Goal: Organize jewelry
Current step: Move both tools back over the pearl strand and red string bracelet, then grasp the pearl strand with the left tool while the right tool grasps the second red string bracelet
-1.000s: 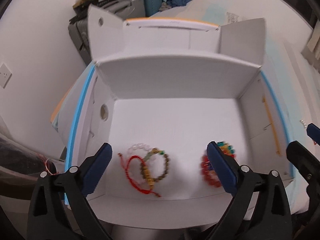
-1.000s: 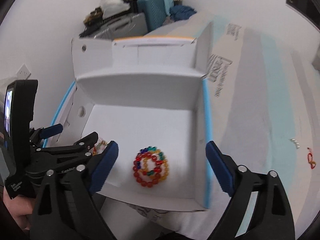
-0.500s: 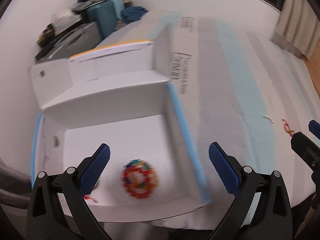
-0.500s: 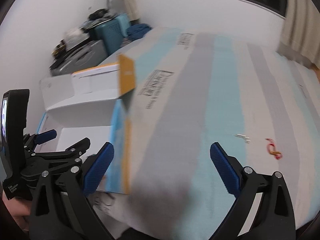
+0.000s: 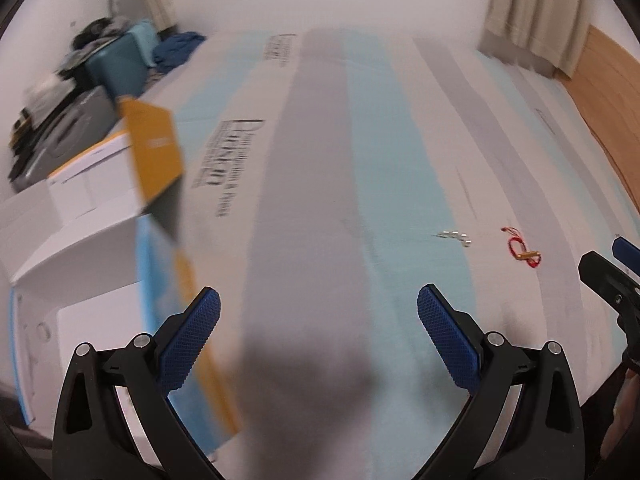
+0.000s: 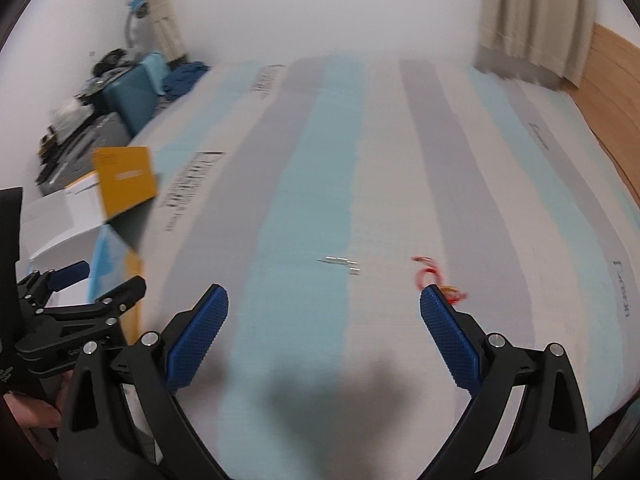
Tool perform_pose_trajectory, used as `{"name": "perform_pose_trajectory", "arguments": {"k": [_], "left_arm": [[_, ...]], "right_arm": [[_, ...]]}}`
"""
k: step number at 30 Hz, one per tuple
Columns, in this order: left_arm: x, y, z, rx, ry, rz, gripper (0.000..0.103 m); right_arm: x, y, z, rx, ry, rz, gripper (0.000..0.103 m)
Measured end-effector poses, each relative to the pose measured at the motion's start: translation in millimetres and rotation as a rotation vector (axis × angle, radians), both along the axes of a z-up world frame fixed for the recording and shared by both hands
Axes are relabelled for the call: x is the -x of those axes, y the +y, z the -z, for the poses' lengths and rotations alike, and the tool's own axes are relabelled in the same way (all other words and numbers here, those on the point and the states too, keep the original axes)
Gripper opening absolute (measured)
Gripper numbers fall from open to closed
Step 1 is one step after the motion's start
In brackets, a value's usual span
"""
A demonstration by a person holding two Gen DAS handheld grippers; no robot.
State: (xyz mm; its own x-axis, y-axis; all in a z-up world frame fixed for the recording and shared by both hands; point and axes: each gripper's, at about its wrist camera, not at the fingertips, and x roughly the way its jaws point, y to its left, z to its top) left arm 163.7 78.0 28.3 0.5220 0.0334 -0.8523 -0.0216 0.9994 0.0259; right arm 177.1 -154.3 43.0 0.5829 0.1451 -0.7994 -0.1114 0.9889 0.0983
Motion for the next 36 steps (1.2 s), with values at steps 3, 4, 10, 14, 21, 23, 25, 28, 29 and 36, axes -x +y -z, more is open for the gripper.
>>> {"name": "perform_pose_trajectory", "arguments": {"k": [3, 4, 10, 14, 21, 23, 25, 28, 29, 36], "left_arm": [[-20.0, -22.8, 16.2, 0.007, 0.022, 0.029, 0.097], [-29.1, -32.2, 23.7, 0.009, 0.032, 0.041, 0.097], [-68.1, -68.7, 59.1, 0.026, 0.084, 0.082, 0.097], [-90.1, -94.3, 81.1, 0.029, 0.111, 0.098, 0.097], [-124.4, -131.2, 120.4, 0.047, 0.166, 0.1, 0.097], [-132.2, -138.7, 130.5, 0.053, 0.182, 0.099, 0.096], [-136.2, -143.8, 137.4, 0.047, 0.187, 0.101, 0.096], [-144.9, -151.5, 151.6, 0.046, 0.209, 0.107, 0.092], [-146.1, -153.6, 154.0, 0.045, 0.215, 0.111, 0.091], [-152.6, -157.2, 168.3, 0.032, 0.219, 0.121, 0.082]], "right_arm": [[-16.6, -24.9, 15.0, 0.013, 0.026, 0.03, 0.093], [-21.8, -31.2, 19.5, 0.016, 0.035, 0.037, 0.093], [-53.3, -69.5, 54.4, 0.029, 0.095, 0.076, 0.093], [-72.5, -86.3, 80.3, 0.035, 0.132, 0.081, 0.093], [-92.8, -99.5, 123.1, 0.055, 0.173, 0.047, 0.085], [-95.8, -101.0, 134.5, 0.069, 0.179, 0.034, 0.083], [-98.6, -102.4, 142.6, 0.082, 0.184, 0.027, 0.082], [-104.5, -104.7, 155.5, 0.085, 0.203, 0.026, 0.077], [-106.4, -106.2, 160.4, 0.077, 0.211, 0.029, 0.076], [-111.1, -109.8, 181.8, 0.032, 0.246, 0.039, 0.061]]}}
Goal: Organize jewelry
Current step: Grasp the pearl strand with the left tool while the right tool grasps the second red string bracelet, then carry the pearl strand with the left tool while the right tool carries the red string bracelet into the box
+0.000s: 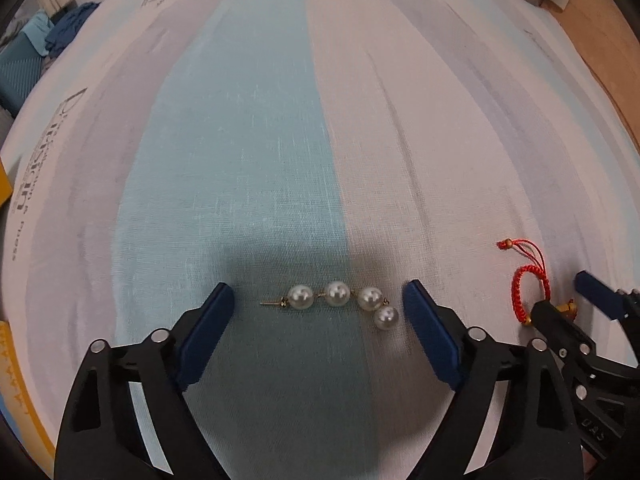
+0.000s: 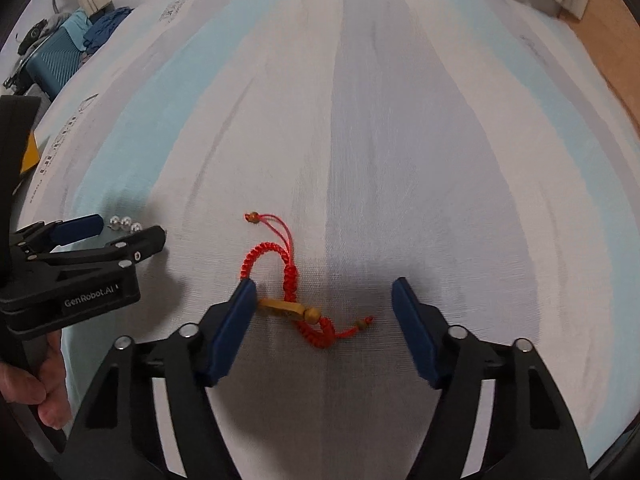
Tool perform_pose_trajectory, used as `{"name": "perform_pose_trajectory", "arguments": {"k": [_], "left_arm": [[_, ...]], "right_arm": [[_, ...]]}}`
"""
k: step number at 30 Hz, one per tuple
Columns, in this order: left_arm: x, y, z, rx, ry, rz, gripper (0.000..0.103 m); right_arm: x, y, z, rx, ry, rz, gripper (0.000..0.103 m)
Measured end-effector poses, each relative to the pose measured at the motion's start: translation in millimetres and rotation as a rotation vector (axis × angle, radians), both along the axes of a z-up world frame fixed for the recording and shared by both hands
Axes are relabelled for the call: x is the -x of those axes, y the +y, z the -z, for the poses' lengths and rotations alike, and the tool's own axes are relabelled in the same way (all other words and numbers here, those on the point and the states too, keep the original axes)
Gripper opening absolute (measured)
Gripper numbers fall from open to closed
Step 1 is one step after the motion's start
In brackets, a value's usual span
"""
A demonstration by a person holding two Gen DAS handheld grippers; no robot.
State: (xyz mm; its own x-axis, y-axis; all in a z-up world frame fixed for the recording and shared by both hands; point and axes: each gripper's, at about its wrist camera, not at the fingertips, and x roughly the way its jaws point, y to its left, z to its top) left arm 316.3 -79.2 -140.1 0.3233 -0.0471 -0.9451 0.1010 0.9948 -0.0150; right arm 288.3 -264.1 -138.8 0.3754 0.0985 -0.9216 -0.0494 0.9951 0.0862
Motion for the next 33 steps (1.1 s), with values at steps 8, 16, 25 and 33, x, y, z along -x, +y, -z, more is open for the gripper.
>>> {"name": "perform_pose_trajectory", "arguments": {"k": [8, 16, 25, 33], "left_arm": [[2.6, 1.5, -1.7, 0.006, -0.023, 0.05, 0.047], [10.0, 10.6, -9.2, 0.017, -0.021, 0.068, 0.01], [26.1, 18.5, -19.9, 0.027, -0.039, 0.078, 0.01], [39.6, 17.0, -45.0, 0.027, -0.06, 0.078, 0.01]], "right_arm": [[2.9, -1.0, 1.5, -0.037, -0.02, 0.013, 0.035], [7.6, -2.2, -3.2, -0.06, -0.031, 0.023, 0.02], [10.7, -0.9, -23.2, -0.083, -0.063, 0.032, 0.01], [18.1, -2.2, -43.9, -0.097, -0.079, 0.055, 0.01]]}}
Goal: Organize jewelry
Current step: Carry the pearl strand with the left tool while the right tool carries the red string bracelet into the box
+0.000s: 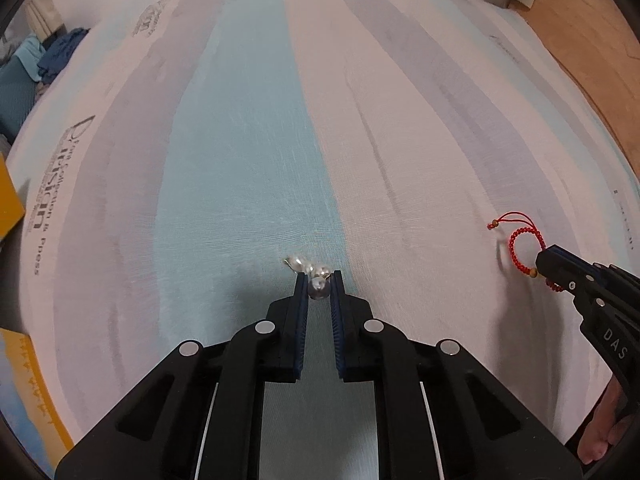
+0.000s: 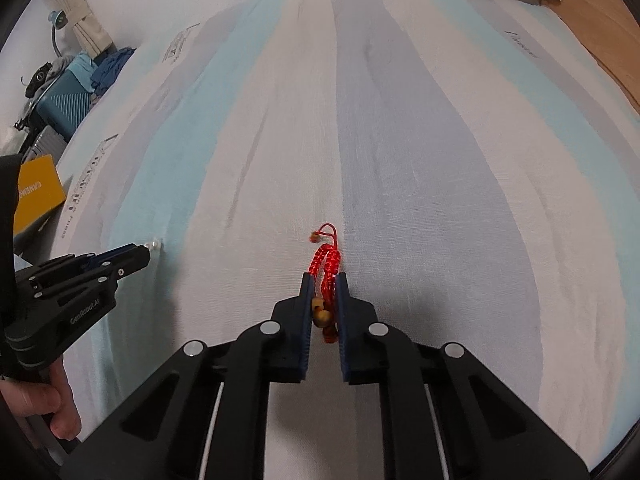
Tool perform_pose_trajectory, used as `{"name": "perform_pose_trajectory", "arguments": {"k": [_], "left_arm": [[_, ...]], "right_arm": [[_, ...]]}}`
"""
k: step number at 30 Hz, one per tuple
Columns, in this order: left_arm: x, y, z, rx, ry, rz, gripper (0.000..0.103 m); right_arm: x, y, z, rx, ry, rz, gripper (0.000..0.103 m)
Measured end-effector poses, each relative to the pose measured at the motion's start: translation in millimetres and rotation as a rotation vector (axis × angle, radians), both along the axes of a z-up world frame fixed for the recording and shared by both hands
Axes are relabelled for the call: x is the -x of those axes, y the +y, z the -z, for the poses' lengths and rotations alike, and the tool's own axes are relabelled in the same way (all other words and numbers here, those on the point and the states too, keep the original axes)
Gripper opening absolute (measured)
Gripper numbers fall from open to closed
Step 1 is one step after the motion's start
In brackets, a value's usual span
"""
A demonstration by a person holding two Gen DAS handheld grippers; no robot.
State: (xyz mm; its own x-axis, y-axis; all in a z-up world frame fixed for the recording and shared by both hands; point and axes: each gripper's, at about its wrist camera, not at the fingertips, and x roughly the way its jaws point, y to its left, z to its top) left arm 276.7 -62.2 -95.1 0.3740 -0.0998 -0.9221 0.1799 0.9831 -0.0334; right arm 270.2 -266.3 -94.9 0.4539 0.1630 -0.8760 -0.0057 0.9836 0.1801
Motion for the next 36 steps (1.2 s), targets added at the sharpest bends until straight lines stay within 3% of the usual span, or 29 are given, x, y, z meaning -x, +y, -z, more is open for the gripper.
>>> {"name": "perform_pose_trajectory", "arguments": {"k": [20, 27, 36], "left_arm": [[70.0, 51.6, -74.1, 0.044, -0.069, -0.057, 0.01], [104.9, 97.2, -110.3, 0.053, -0.12, -0.101, 0.01], [156.3, 196.8, -154.7, 0.041, -0.185, -0.215, 0.01]], "right_arm": [[65.7, 45.0, -72.0, -0.011, -0.086, -0.027, 0.01], [94.3, 98.2, -109.2, -0.014, -0.135, -0.088, 0.01], [125.3, 201.6, -150.6, -0.021, -0.203, -0.215, 0.01]]}}
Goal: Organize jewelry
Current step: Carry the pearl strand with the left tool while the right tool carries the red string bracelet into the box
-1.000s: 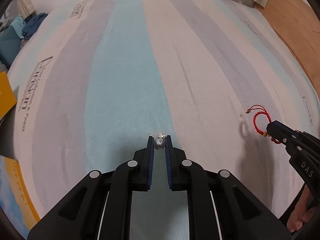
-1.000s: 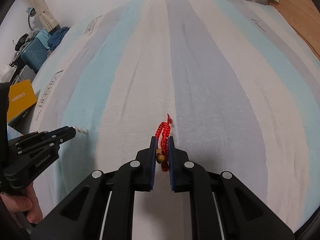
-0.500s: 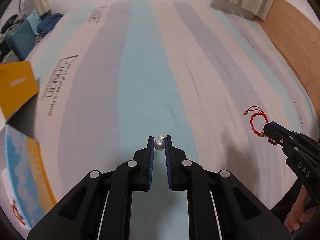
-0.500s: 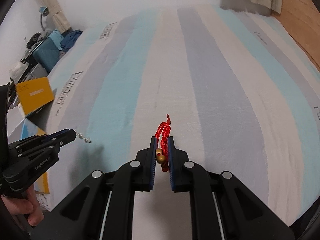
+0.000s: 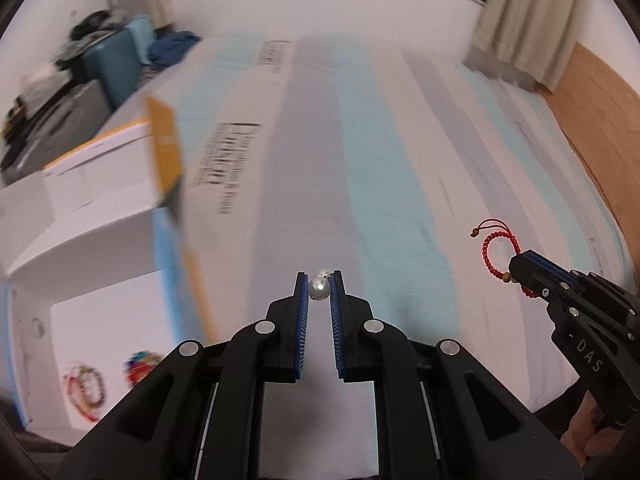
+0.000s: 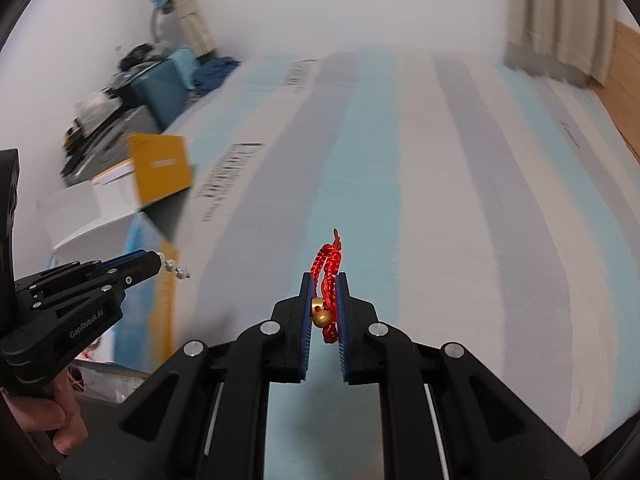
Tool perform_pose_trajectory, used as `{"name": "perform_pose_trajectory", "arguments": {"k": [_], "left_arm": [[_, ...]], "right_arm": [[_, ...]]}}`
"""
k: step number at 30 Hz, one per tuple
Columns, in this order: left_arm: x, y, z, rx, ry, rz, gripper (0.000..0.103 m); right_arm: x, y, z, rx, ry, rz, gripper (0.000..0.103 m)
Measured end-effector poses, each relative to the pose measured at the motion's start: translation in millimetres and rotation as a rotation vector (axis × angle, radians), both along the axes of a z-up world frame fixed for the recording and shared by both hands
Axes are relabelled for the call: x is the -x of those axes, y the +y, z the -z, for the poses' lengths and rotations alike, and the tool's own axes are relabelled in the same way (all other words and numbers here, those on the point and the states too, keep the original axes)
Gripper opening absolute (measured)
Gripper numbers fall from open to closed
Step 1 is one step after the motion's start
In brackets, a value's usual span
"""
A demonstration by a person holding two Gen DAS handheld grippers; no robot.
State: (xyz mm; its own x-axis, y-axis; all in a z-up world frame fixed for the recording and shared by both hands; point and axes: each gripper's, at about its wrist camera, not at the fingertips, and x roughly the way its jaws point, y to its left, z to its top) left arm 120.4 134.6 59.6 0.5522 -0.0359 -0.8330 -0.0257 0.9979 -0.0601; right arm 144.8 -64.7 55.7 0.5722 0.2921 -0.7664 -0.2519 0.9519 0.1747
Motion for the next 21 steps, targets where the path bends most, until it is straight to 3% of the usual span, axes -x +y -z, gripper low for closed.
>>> {"name": "perform_pose_trajectory", "arguments": {"k": [11, 17, 21], "left_arm": [[72.1, 157.2, -25.6, -0.021, -0.017, -0.225, 0.01], [104.7, 227.8, -10.6, -0.023, 0.039, -0.32, 0.01], [114.7, 258.3, 7.8, -0.018, 0.089, -0.352, 0.01]], "right_arm": [[47.4, 172.5, -27.2, -0.015, -0.036, -0.24, 0.01], [69.3, 249.7, -10.0, -0.004, 0.008, -0.345, 0.01], [71.2, 292.9, 11.5, 0.015, 0.088, -0.395, 0.01]]}}
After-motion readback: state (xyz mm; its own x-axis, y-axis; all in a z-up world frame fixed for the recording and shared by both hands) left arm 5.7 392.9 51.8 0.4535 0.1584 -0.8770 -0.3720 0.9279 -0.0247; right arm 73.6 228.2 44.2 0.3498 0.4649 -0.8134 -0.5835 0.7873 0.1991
